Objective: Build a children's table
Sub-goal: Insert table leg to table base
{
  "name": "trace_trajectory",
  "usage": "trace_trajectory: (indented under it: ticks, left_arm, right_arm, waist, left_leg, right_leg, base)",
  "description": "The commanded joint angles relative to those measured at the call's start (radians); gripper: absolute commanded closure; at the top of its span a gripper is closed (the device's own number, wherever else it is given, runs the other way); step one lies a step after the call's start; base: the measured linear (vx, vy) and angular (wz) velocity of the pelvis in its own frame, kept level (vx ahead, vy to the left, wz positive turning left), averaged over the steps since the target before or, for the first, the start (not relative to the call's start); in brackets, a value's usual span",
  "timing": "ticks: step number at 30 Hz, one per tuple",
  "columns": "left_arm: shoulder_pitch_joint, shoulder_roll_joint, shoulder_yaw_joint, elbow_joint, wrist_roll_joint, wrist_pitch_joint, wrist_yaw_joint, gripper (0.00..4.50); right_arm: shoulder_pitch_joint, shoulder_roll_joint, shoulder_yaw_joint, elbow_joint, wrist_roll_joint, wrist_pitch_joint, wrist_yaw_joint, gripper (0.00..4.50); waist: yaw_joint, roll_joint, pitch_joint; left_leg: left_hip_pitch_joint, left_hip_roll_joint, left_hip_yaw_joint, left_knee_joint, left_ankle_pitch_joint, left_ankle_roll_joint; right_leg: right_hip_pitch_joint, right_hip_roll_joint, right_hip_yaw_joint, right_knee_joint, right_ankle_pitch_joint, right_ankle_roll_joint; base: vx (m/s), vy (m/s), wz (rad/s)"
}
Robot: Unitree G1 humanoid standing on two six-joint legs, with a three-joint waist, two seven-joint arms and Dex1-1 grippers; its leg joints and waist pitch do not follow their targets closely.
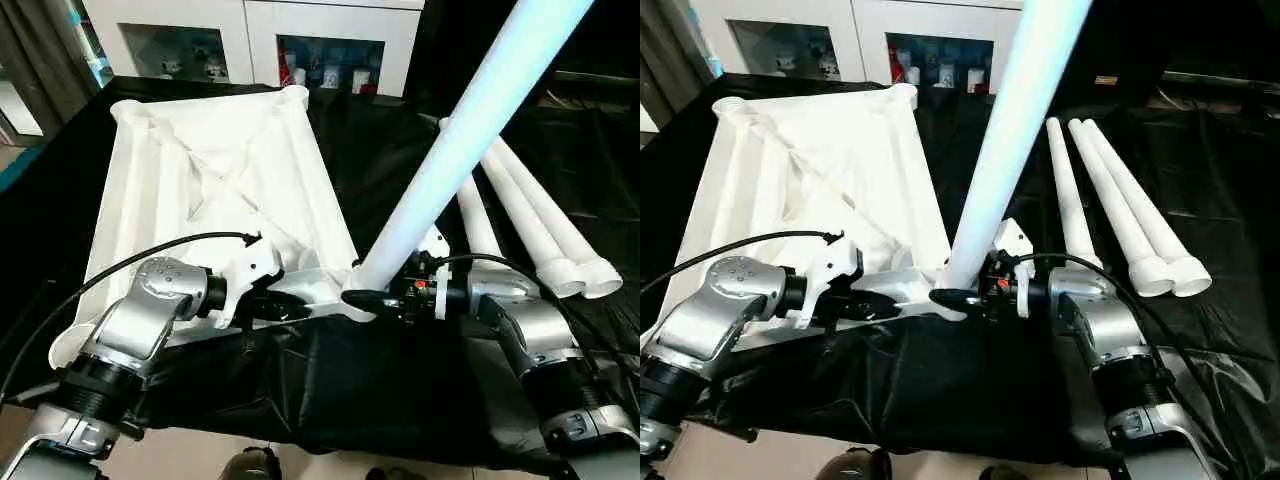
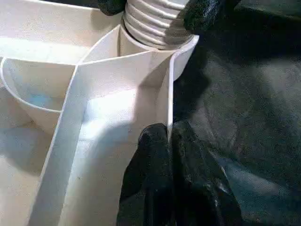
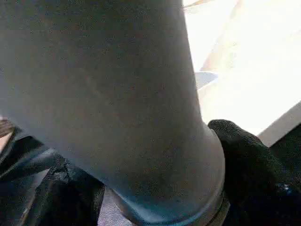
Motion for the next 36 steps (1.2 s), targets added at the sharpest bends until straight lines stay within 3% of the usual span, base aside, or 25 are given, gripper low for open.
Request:
trace_trajectory:
  ticks: [1,3,11,12,18,21,25,29,32,33,34,36]
  left_arm:
    - [0.004,-0.002,-0.019,-0.08,-0.067,0.008,-0.061,4.5]
    - [0.012,0.002,-0.024,-0.093,-0.067,0.016,-0.071,4.5]
    - [0.031,0.019,-0.038,-0.131,-0.073,0.045,-0.09,4.5]
    - [0.031,0.021,-0.039,-0.132,-0.073,0.047,-0.09,4.5]
    - [0.027,0.01,-0.03,-0.12,-0.059,0.042,-0.052,4.5]
    - [0.008,-0.019,-0.019,-0.086,-0.04,0.05,0.012,4.5]
    - [-0.028,-0.071,-0.005,-0.038,-0.012,0.09,0.12,4.5]
    - [-0.07,-0.156,0.005,-0.005,0.006,0.164,0.236,4.5]
    - [-0.1,-0.227,0.01,0.021,0.028,0.208,0.332,4.5]
    - [-0.118,-0.273,0.021,0.043,0.044,0.224,0.404,4.5]
    - [-0.141,-0.342,0.04,0.069,0.059,0.25,0.508,4.5]
    - [-0.148,-0.367,0.047,0.076,0.06,0.261,0.542,4.5]
  right_arm:
    - [0.016,-0.011,0.055,0.079,-0.055,0.037,-0.002,1.54]
    - [0.013,-0.015,0.071,0.091,-0.065,0.051,0.008,1.54]
    - [-0.001,-0.015,0.106,0.14,-0.088,0.057,0.036,1.55]
    - [-0.005,-0.011,0.107,0.146,-0.089,0.054,0.033,1.55]
    - [-0.008,0.014,0.078,0.148,-0.081,0.034,-0.031,1.55]
    - [-0.003,0.052,0.037,0.175,-0.087,0.03,-0.163,1.55]
    - [-0.003,0.1,0.009,0.236,-0.1,0.007,-0.297,1.58]
    - [-0.012,0.175,-0.011,0.295,-0.113,0.015,-0.455,1.59]
    - [-0.04,0.235,-0.045,0.36,-0.108,0.02,-0.574,1.59]
    - [-0.058,0.263,-0.062,0.401,-0.104,0.011,-0.638,1.59]
    - [-0.085,0.304,-0.089,0.463,-0.096,-0.007,-0.73,1.59]
    - [-0.095,0.318,-0.099,0.485,-0.092,-0.014,-0.761,1.59]
  waist:
    - [-0.002,0.015,-0.074]
    - [-0.005,0.015,-0.064]
    - [-0.016,0.014,-0.044]
    - [-0.016,0.018,-0.041]
    - [-0.02,0.014,-0.029]
    - [-0.022,0.013,-0.021]
    - [-0.027,0.015,-0.018]
    - [-0.037,0.017,-0.012]
    - [-0.046,0.017,0.003]
    - [-0.049,0.02,0.001]
    - [-0.05,0.021,0.002]
    - [-0.05,0.017,-0.002]
  left_leg:
    - [0.031,0.066,-0.032,-0.065,-0.137,0.066]
    - [0.031,0.066,-0.033,-0.069,-0.15,0.06]
    - [0.034,0.068,-0.035,-0.082,-0.218,0.035]
    - [0.035,0.068,-0.036,-0.084,-0.23,0.029]
    - [0.042,0.07,-0.038,-0.097,-0.307,0.0]
    - [0.047,0.069,-0.041,-0.104,-0.343,-0.019]
    - [0.053,0.068,-0.044,-0.11,-0.369,-0.038]
    - [0.049,0.067,-0.048,-0.119,-0.378,-0.044]
    - [0.066,0.063,-0.053,-0.119,-0.475,-0.05]
    - [0.075,0.061,-0.056,-0.118,-0.5,-0.06]
    - [0.076,0.06,-0.062,-0.12,-0.512,-0.062]
    - [0.071,0.06,-0.064,-0.126,-0.489,-0.059]
  right_leg:
    - [0.047,-0.089,0.048,-0.061,0.036,-0.312]
    - [0.045,-0.089,0.048,-0.065,0.01,-0.307]
    - [0.039,-0.09,0.053,-0.078,-0.087,-0.291]
    - [0.037,-0.091,0.054,-0.08,-0.105,-0.288]
    - [0.033,-0.095,0.06,-0.097,-0.246,-0.258]
    - [0.028,-0.101,0.065,-0.108,-0.35,-0.233]
    - [0.021,-0.101,0.065,-0.119,-0.413,-0.204]
    - [0.025,-0.101,0.062,-0.122,-0.419,-0.195]
    - [0.008,-0.107,0.066,-0.143,-0.585,-0.155]
    - [0.006,-0.108,0.063,-0.147,-0.636,-0.142]
    - [0.008,-0.11,0.06,-0.153,-0.666,-0.125]
    - [0.016,-0.108,0.057,-0.155,-0.634,-0.114]
  base:
    - [0.0,0.0,0.0]
    - [0.0,0.0,0.0]
    - [0.0,0.0,0.0]
    - [0.0,0.0,0.0]
    - [0.0,0.0,0.0]
    - [0.0,0.0,0.0]
    - [0.0,0.0,0.0]
    - [0.0,0.0,0.0]
    - [0.0,0.0,0.0]
    - [0.0,0.0,0.0]
    - [0.0,0.0,0.0]
    - [0.0,0.0,0.0]
